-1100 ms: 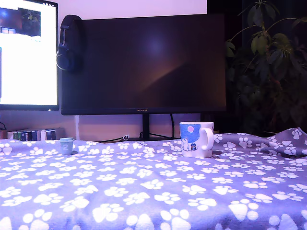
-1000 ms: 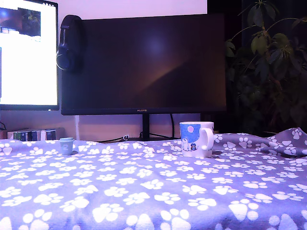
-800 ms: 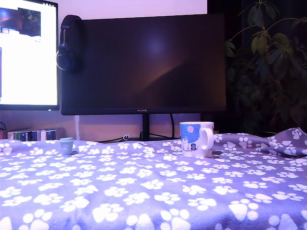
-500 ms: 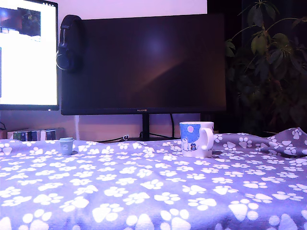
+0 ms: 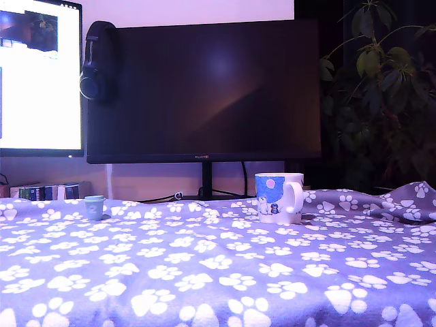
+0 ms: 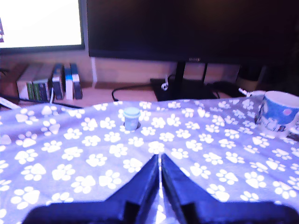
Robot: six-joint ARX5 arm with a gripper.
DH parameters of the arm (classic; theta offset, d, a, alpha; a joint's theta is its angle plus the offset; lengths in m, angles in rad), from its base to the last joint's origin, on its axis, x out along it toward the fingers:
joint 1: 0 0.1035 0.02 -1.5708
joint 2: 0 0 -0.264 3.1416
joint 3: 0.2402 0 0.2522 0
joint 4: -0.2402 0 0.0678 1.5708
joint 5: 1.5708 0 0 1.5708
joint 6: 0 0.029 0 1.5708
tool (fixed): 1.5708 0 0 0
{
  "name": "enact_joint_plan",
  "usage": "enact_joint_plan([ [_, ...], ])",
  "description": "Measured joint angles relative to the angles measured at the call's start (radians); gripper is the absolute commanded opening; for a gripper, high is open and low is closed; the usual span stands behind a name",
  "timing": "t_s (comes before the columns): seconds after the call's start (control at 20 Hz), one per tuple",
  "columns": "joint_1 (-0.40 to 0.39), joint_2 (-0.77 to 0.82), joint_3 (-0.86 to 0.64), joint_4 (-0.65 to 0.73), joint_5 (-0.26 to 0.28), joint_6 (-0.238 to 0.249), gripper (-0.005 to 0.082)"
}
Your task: Pick up the coffee capsules on the table and drop them inside the coffee cup
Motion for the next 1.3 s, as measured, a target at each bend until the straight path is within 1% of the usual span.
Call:
enact_joint_plan([
  [0.15, -0.011, 0.098, 0.000, 0.084, 0.000, 0.000, -0.0014],
  [0.2, -0.011, 0.134, 0.000, 0.114, 0.000, 0.000, 0.0020],
  [0.25, -0.011, 0.167, 0.000, 0.142, 0.000, 0.000, 0.0133],
  [0.35, -0.011, 0.230, 0.000, 0.191, 0.000, 0.000, 0.0535],
  [0.4, -0.011, 0.260, 0.000, 0.218, 0.000, 0.000, 0.0675],
  [0.45, -0.011, 0.290, 0.000, 0.241, 0.000, 0.000, 0.0739],
  [0.75, -0.011, 0.450, 0.000, 0.390, -0.001, 0.001, 0.0743],
  [0.95, -0.011, 0.536, 0.000, 0.480, -0.003, 0.026, 0.0743],
  [1.15, -0.011, 0.651, -0.001, 0.614, -0.003, 0.027, 0.0743],
  [1.3, -0.011, 0.748, -0.001, 0.727, -0.003, 0.042, 0.0743],
])
